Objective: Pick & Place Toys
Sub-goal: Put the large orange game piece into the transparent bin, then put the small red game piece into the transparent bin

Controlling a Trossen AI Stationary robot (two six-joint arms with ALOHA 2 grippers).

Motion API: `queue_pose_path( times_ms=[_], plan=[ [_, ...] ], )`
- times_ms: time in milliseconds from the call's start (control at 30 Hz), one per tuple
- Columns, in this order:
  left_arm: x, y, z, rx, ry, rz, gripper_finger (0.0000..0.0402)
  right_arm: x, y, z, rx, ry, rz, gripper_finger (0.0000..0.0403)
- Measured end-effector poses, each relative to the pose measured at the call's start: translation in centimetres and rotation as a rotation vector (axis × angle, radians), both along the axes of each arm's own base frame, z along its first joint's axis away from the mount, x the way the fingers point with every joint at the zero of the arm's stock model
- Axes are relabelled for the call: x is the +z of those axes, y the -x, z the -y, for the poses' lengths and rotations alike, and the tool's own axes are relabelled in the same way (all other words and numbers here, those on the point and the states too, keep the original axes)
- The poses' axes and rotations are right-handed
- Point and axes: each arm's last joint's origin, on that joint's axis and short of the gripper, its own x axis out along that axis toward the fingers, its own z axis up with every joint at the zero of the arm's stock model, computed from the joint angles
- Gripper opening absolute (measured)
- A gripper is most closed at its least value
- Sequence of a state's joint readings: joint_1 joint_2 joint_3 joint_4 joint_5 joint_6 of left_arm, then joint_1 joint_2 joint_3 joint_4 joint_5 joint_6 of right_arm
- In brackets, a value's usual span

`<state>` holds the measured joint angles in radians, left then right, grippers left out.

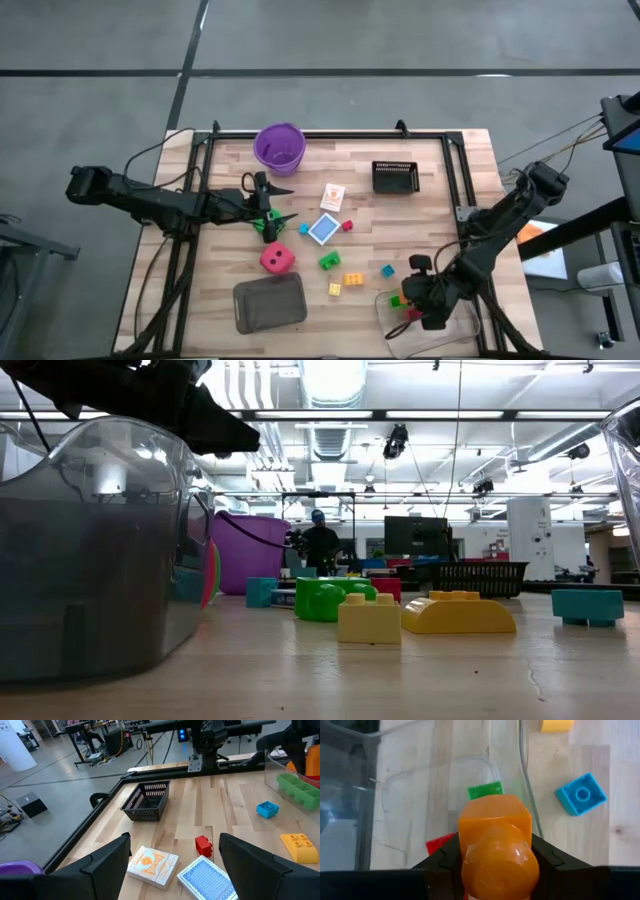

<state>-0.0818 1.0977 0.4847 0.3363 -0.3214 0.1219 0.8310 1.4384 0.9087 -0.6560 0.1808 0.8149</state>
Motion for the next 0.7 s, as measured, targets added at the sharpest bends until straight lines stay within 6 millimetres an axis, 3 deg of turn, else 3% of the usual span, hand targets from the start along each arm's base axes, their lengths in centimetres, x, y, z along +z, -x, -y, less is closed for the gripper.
queue_pose_path(
  times_ms=[67, 233, 333, 500, 700],
  plan=[
    [0.0, 0.0, 0.0, 0.000, 0.000, 0.000, 0.0303, -0.1, 0.0, 0.0, -0.035, 0.033, -0.024, 0.0174],
    [0.0, 0.0, 0.0, 0.000, 0.000, 0.000, 0.0303, -0.1, -0.3, -0.3, -0.066, 0.079, -0.066, 0.0323],
    [0.0, 0.0, 0.0, 0.000, 0.000, 0.000, 0.0303, 0.6, -0.7, -0.6, -0.073, 0.066, -0.036, 0.0375],
    [0.0, 0.0, 0.0, 0.000, 0.000, 0.000, 0.0303, 2.1, -0.8, -0.5, -0.100, 0.106, 0.091, 0.0390],
    [0.0, 0.0, 0.0, 0.000, 0.000, 0.000, 0.0303, 3.6, -0.4, 0.7, -0.103, 0.243, 0.234, 0.0353]
  ],
)
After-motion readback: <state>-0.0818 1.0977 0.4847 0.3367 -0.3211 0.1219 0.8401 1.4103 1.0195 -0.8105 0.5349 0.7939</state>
